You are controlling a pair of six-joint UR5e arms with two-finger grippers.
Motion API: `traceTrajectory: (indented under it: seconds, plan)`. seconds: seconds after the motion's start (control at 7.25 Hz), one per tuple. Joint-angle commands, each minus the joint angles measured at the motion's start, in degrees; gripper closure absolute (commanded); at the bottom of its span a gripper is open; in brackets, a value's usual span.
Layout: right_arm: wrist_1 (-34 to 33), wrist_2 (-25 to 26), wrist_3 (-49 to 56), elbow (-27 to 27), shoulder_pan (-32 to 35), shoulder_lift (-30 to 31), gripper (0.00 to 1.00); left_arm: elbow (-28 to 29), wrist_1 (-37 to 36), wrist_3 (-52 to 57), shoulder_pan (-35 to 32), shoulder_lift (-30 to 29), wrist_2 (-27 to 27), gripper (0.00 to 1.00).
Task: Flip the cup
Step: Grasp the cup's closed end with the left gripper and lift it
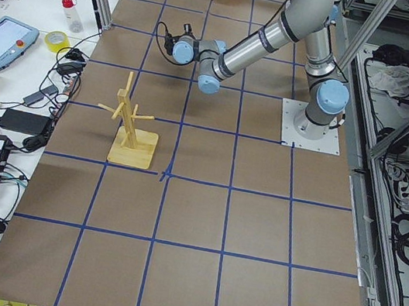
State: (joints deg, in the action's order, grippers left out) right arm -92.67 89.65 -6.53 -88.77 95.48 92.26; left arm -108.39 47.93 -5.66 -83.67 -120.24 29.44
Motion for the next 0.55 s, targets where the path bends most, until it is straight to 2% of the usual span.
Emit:
traceTrajectory:
  seconds: [0.0,0.28,0.41]
  plan:
    - [0.04,0.00,0.03,0.00,-0.03,0.03,0.00,0.10,-0.39,-0.14,0.00,0.18,0.44,1.00]
    - [-0.05,0.00,-0.06,-0.09,-0.03,0.03,0.00,1.59,-0.73,-5.37,-0.18,2.02,0.79,1.00]
    - [-0.05,0.00,-0.06,-0.09,-0.12,-0.06,0.00,3.51,-1.17,-11.15,-0.61,3.16,6.10,1.00]
